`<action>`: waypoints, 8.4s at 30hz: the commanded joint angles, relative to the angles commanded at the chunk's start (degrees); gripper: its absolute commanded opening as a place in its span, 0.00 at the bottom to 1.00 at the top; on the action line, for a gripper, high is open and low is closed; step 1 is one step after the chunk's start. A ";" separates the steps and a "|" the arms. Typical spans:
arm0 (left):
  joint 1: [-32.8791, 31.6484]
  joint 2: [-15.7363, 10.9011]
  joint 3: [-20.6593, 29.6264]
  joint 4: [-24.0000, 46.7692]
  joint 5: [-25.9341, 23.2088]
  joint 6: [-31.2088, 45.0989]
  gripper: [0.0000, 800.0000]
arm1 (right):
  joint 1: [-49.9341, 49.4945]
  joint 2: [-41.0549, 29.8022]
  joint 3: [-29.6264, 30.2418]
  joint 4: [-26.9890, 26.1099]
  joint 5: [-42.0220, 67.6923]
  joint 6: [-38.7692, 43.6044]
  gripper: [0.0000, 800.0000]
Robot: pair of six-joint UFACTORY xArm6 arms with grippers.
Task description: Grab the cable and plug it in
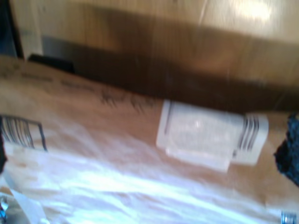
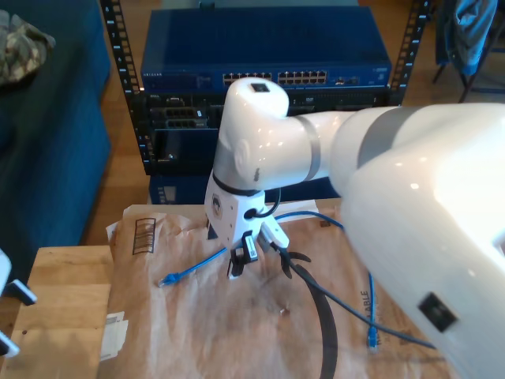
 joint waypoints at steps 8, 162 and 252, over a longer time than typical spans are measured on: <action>-10.64 1.41 -2.46 -0.09 -0.09 -5.89 1.00 | 2.46 2.02 -0.09 -0.26 -3.87 0.00 0.99; -29.80 5.80 -41.93 -49.32 12.84 -20.75 1.00 | -35.16 -48.18 11.43 35.52 20.22 3.08 0.00; -27.87 6.68 -41.58 -49.49 13.89 -20.66 0.25 | -33.58 -45.89 7.65 35.25 20.13 3.34 0.00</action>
